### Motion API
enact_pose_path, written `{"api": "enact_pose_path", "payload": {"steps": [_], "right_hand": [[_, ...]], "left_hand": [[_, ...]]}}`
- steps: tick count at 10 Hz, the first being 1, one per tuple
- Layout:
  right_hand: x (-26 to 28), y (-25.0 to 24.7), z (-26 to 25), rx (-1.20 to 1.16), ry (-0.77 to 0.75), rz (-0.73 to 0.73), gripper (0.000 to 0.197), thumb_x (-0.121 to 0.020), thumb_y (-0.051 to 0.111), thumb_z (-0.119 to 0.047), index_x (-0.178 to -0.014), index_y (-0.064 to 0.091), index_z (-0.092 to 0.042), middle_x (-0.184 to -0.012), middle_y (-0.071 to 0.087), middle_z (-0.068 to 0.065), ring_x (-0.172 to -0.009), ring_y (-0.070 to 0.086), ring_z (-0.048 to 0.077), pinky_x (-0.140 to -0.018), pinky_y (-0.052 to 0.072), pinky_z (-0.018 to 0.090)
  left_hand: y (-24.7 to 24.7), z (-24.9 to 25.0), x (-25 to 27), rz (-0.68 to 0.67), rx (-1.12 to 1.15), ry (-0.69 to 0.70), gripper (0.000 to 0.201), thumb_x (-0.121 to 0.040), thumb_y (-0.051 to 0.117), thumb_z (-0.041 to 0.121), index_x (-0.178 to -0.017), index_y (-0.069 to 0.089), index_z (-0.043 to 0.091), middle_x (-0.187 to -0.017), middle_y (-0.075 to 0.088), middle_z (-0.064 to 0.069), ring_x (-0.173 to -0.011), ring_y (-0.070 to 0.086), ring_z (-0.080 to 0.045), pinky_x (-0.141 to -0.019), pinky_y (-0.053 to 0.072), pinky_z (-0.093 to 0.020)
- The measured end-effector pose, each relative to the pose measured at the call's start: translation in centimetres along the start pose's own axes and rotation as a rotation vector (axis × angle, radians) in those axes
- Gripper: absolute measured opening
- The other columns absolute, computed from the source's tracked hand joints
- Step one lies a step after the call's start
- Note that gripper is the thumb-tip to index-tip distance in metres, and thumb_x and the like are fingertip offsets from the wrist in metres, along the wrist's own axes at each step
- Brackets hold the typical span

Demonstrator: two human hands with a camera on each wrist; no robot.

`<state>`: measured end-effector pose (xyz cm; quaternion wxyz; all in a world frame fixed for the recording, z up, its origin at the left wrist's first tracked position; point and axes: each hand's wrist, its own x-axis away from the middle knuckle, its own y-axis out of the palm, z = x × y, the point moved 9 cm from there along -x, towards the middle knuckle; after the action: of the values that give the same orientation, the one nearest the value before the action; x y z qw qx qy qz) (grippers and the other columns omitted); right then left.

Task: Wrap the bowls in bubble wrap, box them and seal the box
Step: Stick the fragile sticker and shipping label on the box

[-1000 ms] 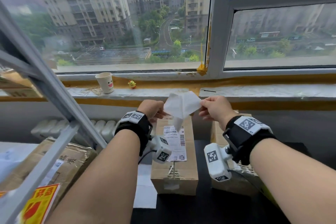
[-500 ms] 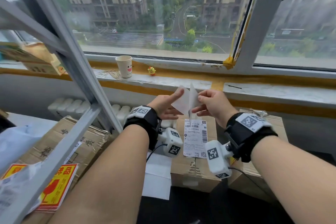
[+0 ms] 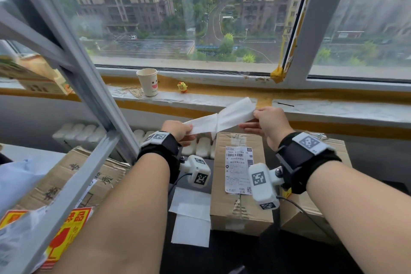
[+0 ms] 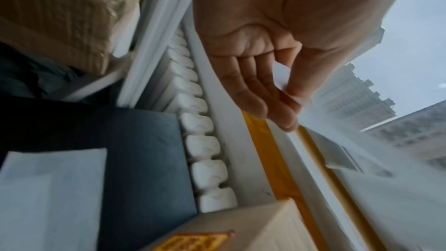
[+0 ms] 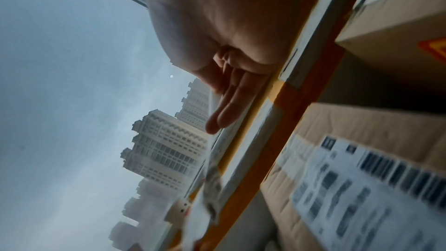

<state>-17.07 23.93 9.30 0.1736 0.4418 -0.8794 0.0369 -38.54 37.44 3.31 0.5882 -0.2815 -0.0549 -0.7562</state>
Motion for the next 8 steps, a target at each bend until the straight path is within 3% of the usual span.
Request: {"api": "enact_pose_path", "payload": {"steps": [1, 2, 3, 4, 5, 6, 7, 8], "right_hand": [[-0.5, -1.7, 0.0, -0.029, 0.001, 0.068, 0.016, -0.102, 0.035, -0.001, -0.115, 0.044, -0.004, -0.082, 0.061, 0.020, -0.061, 0.068, 0.024, -0.053, 0.057, 0.028], [-0.8, -2.9, 0.4, -0.045, -0.008, 0.113, 0.015, -0.102, 0.035, -0.002, -0.114, 0.044, -0.005, -0.086, 0.061, 0.019, -0.062, 0.068, 0.023, -0.054, 0.058, 0.027], [-1.0, -3.1, 1.0, -0.048, -0.022, 0.107, 0.016, -0.102, 0.036, -0.001, -0.115, 0.044, -0.008, -0.087, 0.061, 0.017, -0.067, 0.069, 0.024, -0.059, 0.058, 0.028], [-1.2, -2.9, 1.9, -0.057, -0.025, 0.095, 0.017, -0.101, 0.037, -0.001, -0.114, 0.047, -0.007, -0.087, 0.064, 0.018, -0.068, 0.071, 0.024, -0.062, 0.061, 0.031], [-1.4, -2.7, 2.3, -0.049, -0.040, 0.077, 0.017, -0.101, 0.039, -0.001, -0.105, 0.054, -0.007, -0.091, 0.067, 0.021, -0.063, 0.071, 0.022, -0.055, 0.060, 0.028], [-1.4, -2.8, 2.4, -0.021, -0.053, 0.076, 0.019, -0.100, 0.042, -0.003, -0.094, 0.057, -0.012, -0.088, 0.069, 0.018, -0.062, 0.071, 0.020, -0.056, 0.060, 0.028], [-1.2, -3.4, 2.2, -0.011, -0.065, 0.089, 0.021, -0.099, 0.044, -0.002, -0.089, 0.058, -0.014, -0.085, 0.069, 0.015, -0.062, 0.070, 0.019, -0.059, 0.060, 0.029], [-1.0, -4.2, 1.6, -0.033, -0.067, 0.107, 0.017, -0.099, 0.045, -0.002, -0.093, 0.058, -0.011, -0.082, 0.068, 0.015, -0.055, 0.069, 0.015, -0.056, 0.059, 0.028]], "left_hand": [[-2.6, -2.3, -1.3, 0.082, -0.019, -0.052, 0.018, -0.100, 0.044, 0.006, -0.083, 0.048, -0.001, -0.036, 0.054, -0.004, -0.029, 0.052, -0.011, -0.039, 0.046, -0.023], [-4.4, -5.1, -2.9, 0.154, -0.107, -0.083, 0.023, -0.095, 0.053, 0.009, -0.108, 0.059, -0.009, -0.077, 0.070, -0.013, -0.056, 0.061, -0.019, -0.057, 0.052, -0.026], [-4.5, -7.7, -3.6, 0.129, -0.193, -0.099, 0.035, -0.093, 0.056, 0.010, -0.125, 0.055, -0.006, -0.095, 0.067, -0.014, -0.062, 0.060, -0.019, -0.047, 0.046, -0.018], [-3.5, -11.0, -2.8, 0.071, -0.295, -0.183, 0.027, -0.095, 0.053, 0.008, -0.120, 0.057, -0.004, -0.062, 0.063, -0.006, -0.060, 0.059, -0.019, -0.043, 0.044, -0.014], [-2.9, -13.8, -1.4, 0.013, -0.351, -0.302, 0.017, -0.098, 0.047, 0.006, -0.099, 0.056, -0.009, -0.050, 0.061, -0.013, -0.048, 0.059, -0.023, -0.042, 0.044, -0.020], [-1.6, -15.0, -0.1, -0.042, -0.350, -0.332, 0.018, -0.099, 0.049, 0.010, -0.091, 0.055, -0.006, -0.064, 0.061, -0.017, -0.030, 0.052, -0.016, -0.035, 0.036, -0.019], [-0.1, -14.7, 0.3, -0.134, -0.351, -0.342, 0.035, -0.096, 0.057, 0.027, -0.107, 0.058, -0.006, -0.093, 0.069, -0.016, -0.060, 0.059, -0.017, -0.057, 0.044, -0.028], [-0.4, -12.0, -0.5, -0.059, -0.445, -0.245, 0.046, -0.087, 0.067, 0.036, -0.109, 0.062, -0.004, -0.093, 0.069, -0.017, -0.068, 0.063, -0.027, -0.068, 0.045, -0.031]]}}
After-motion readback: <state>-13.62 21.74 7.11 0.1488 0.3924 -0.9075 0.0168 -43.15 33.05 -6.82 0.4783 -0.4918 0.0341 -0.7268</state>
